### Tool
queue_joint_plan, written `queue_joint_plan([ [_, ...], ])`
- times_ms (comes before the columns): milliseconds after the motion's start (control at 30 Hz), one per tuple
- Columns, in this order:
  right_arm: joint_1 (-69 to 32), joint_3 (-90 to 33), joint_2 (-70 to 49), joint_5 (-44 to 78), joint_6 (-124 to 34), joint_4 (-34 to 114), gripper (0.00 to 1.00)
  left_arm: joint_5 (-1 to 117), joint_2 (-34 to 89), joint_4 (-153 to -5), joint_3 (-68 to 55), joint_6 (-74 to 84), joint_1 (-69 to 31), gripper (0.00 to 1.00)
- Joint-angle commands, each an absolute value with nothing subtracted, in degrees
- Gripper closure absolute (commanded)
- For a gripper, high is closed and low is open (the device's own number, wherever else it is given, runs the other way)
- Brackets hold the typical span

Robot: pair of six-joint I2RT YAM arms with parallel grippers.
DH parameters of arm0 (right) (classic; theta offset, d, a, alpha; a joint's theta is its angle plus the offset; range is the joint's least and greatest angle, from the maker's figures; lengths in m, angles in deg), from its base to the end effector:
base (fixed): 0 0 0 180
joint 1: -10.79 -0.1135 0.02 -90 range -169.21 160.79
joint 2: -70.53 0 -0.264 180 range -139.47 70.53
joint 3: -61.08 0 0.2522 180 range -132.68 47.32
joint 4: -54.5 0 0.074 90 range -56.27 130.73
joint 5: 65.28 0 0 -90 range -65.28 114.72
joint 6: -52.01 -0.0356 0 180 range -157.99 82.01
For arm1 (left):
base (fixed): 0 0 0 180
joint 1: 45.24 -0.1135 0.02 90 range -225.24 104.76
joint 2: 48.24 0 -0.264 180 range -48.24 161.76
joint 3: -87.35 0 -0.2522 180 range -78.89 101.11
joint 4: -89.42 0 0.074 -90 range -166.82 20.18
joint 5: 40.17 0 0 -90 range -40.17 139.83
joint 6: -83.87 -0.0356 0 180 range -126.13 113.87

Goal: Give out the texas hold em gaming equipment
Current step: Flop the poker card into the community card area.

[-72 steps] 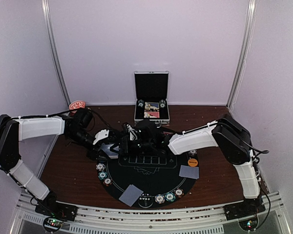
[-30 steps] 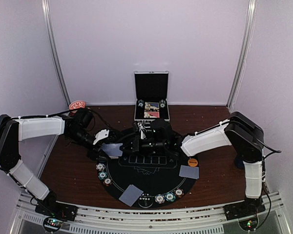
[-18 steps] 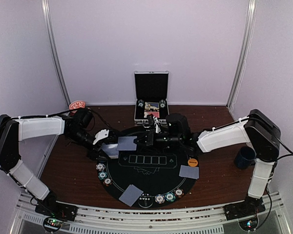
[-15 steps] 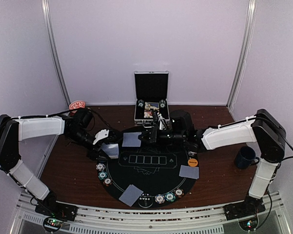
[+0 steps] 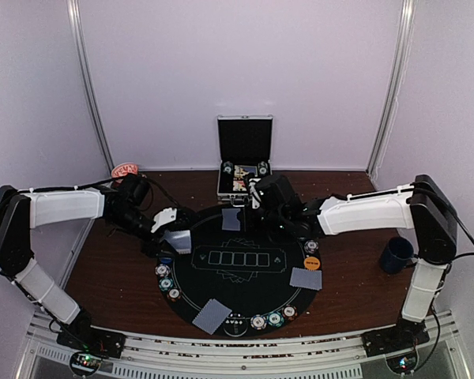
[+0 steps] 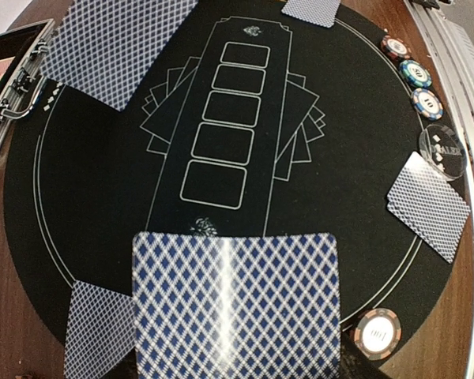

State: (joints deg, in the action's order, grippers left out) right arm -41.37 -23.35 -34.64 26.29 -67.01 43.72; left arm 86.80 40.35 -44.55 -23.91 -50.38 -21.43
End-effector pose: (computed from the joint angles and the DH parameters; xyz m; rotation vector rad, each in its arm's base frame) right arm 0.2574 0.3298 0.2217 -0.4304 2.1875 0.7888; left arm 0.2590 -0.1377 0.1983 1.5626 1.9918 -0.7351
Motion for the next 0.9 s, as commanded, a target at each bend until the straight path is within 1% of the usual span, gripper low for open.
queue_joint_plan([
  [0,-44.47,-28.35,-37.89,37.54,-61.20,37.65,1.00,85.45,40.39,-47.36,-23.61,-48.45,-22.60,0.42],
  [333,-50.86,-38.37,-46.42,56.79,-54.55,30.46,1.00,85.46,41.14,-47.99,-22.07,-46.56,-25.46,0.42],
  [467,-52.73,-42.45,-51.09,61.21,-52.15,28.67,1.00,85.74,41.23,-48.04,-22.08,-46.48,-25.46,0.41],
  [667,-55.02,-46.38,-56.49,60.14,-47.95,29.49,1.00,85.86,41.14,-48.08,-22.08,-46.46,-25.47,0.41],
  [867,-55.73,-48.45,-59.37,54.84,-45.88,31.68,1.00,86.30,41.30,-48.08,-22.14,-46.49,-25.46,0.41],
])
